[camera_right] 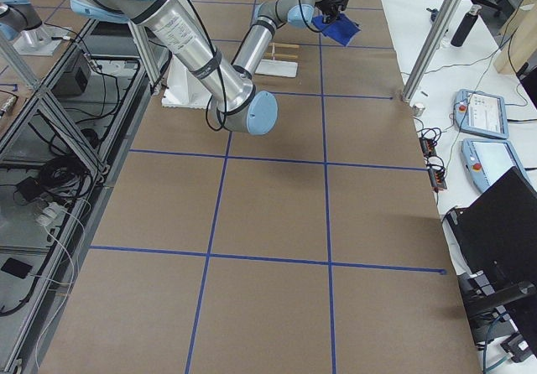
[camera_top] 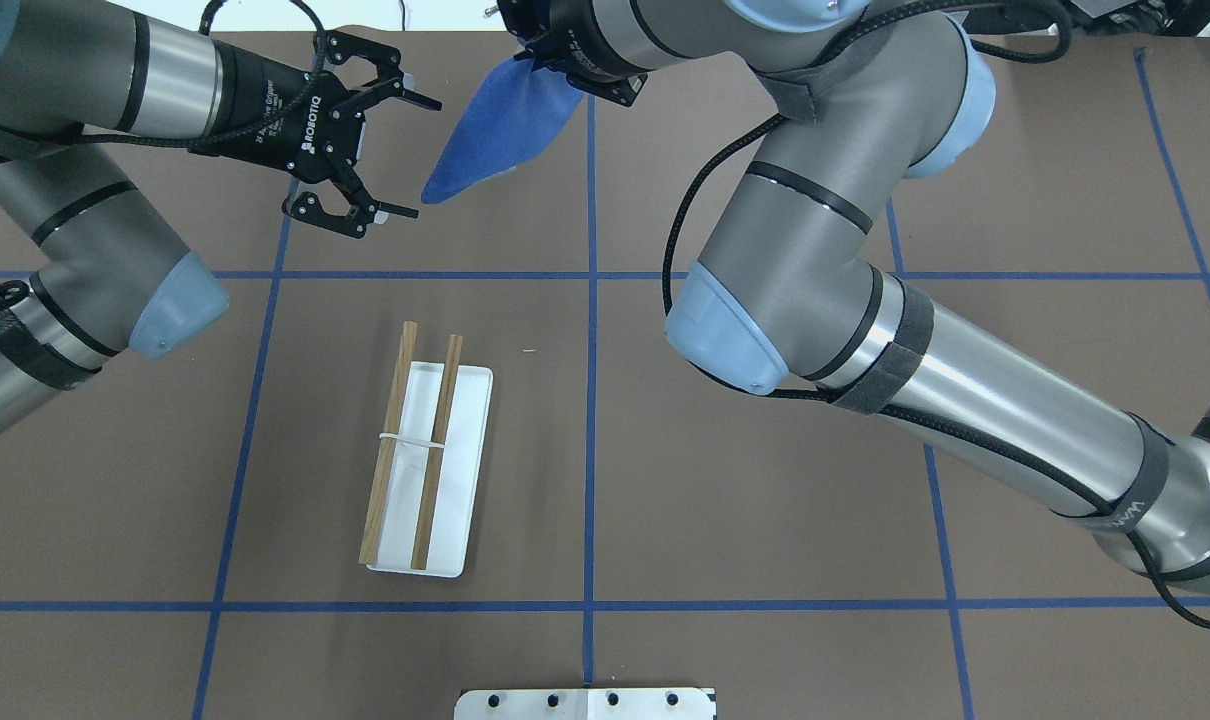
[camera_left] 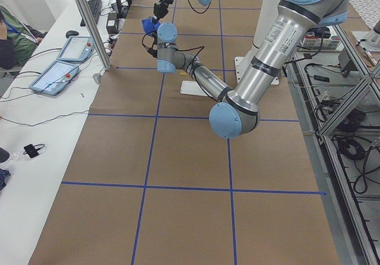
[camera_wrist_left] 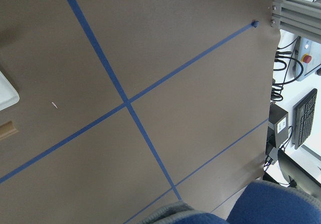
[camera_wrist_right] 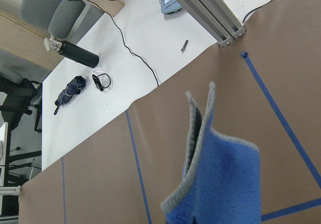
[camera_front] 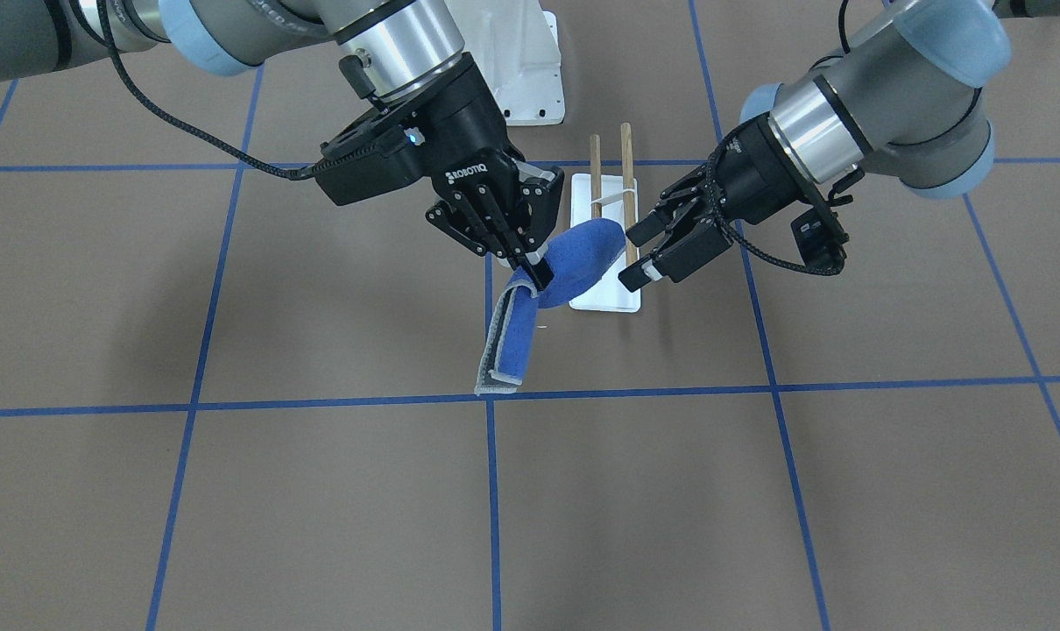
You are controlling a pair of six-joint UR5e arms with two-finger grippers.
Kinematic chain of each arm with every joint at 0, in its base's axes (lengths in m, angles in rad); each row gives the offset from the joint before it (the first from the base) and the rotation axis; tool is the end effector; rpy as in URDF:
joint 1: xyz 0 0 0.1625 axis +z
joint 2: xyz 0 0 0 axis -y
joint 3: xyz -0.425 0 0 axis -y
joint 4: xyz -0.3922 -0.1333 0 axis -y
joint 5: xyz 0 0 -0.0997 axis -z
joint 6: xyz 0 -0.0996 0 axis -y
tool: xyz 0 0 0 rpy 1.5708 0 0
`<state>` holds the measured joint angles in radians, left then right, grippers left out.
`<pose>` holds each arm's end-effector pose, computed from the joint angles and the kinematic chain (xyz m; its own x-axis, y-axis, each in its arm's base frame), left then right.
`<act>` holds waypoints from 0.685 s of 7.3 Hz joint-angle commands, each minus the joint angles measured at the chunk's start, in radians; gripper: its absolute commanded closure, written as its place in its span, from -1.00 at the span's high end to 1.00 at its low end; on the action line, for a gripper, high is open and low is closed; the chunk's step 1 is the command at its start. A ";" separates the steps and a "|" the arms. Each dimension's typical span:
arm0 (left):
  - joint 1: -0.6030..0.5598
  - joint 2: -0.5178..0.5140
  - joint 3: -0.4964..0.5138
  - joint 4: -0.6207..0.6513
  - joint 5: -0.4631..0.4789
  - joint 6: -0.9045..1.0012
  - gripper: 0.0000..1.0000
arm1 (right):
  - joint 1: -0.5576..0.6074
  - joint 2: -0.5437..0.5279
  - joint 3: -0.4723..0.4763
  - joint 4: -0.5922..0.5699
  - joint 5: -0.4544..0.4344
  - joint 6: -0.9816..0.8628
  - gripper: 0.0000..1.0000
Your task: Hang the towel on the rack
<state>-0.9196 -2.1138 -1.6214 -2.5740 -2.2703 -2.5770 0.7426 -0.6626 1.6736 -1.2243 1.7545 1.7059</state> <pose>0.3198 -0.5337 0.2053 -0.1930 -0.8132 -0.5490 0.1036 0.5395 -0.8356 -0.4085 -0.5312 0.0149 0.0827 0.2557 0.9632 -0.5494 0.8181 -0.1700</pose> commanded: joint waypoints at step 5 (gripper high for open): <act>0.002 0.000 0.006 -0.044 0.002 -0.060 0.94 | 0.006 0.006 0.000 0.005 -0.018 0.001 -1.00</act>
<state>-0.9179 -2.1139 -1.6176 -2.6104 -2.2688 -2.6306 0.7485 -0.6578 1.6734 -1.2196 1.7369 1.7062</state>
